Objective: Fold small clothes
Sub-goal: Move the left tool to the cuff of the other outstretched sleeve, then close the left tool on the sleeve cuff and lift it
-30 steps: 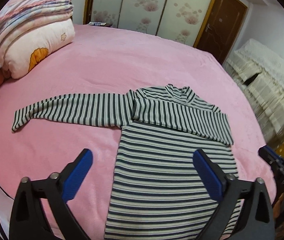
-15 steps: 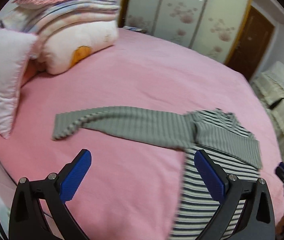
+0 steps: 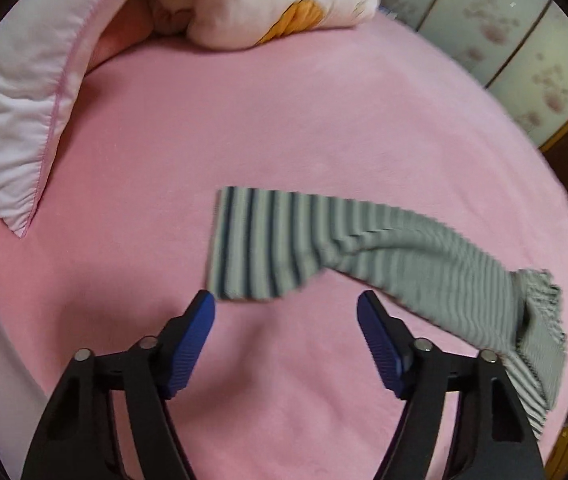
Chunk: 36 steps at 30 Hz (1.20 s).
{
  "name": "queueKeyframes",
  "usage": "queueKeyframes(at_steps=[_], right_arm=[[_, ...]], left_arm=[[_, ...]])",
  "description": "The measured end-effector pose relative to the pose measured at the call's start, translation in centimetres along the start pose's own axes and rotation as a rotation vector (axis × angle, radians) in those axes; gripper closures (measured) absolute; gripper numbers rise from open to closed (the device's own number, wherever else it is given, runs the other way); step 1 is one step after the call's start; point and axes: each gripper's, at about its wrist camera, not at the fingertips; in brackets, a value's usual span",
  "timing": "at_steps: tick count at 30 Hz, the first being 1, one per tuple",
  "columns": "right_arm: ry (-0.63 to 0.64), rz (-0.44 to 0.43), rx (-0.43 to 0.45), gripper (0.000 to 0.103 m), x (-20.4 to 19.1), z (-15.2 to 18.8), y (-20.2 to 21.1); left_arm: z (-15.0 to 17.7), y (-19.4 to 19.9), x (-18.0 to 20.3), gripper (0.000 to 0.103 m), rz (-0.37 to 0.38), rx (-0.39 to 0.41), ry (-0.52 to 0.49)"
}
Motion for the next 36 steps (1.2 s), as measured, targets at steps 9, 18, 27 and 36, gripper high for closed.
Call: queueKeyframes(at_steps=[9, 18, 27, 36], right_arm=[[0.019, 0.009, -0.076, 0.076, -0.1, 1.8, -3.5], [-0.020, 0.008, -0.104, 0.076, 1.3, 3.3, -4.1], [-0.086, 0.054, -0.088, 0.076, 5.3, 3.9, -2.5], [-0.182, 0.117, -0.064, 0.076, 9.9, 4.9, 0.2]], left_arm=[[-1.0, -6.9, -2.9, 0.039, -0.093, -0.100, 0.088], [-1.2, -8.7, -0.6, 0.095, -0.137, -0.116, -0.020], [-0.2, -4.6, 4.6, 0.097, -0.194, 0.056, -0.134], [2.2, 2.3, 13.0, 0.097, -0.188, 0.178, -0.338]])
Point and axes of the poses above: each gripper's, at about its wrist camera, not at the fingertips, and y roughly against the way its jaws point, x to its right, z to its underside, and after that the axes turned 1 degree about y, right-handed
